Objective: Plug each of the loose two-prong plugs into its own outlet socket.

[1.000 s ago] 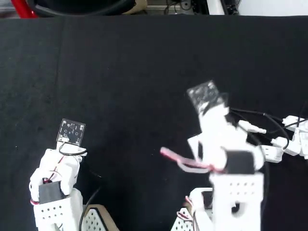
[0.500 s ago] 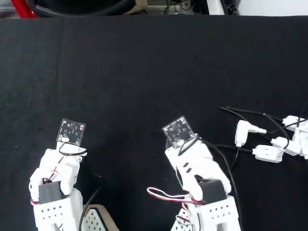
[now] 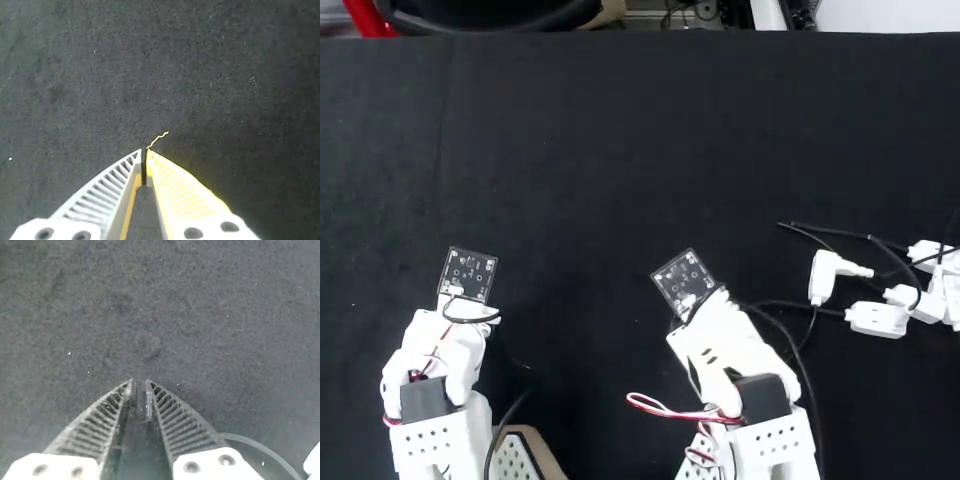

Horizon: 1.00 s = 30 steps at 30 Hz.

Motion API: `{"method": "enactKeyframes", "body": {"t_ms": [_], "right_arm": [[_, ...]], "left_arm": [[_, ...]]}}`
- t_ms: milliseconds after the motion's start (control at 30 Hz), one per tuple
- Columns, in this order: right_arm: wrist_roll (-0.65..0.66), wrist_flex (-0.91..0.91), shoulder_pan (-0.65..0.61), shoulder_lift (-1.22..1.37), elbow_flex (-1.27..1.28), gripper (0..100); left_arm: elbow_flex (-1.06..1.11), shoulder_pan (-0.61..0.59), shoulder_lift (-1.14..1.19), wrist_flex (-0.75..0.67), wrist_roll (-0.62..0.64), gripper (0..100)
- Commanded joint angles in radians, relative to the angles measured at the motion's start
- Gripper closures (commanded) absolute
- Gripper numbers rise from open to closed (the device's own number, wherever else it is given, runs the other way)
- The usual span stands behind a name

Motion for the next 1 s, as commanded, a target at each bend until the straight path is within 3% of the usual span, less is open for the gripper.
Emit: {"method": "enactKeyframes", "body": {"t_ms": [0, 967], "right_arm": [[-0.002, 0.006, -0.003, -0.084, -0.004, 97.7], [-0.002, 0.04, -0.003, -0.084, -0.005, 97.7]], "left_arm": [[0.018, 0.005, -0.005, 0.005, 0.009, 97], [0.018, 0.007, -0.005, 0.005, 0.009, 97]]}}
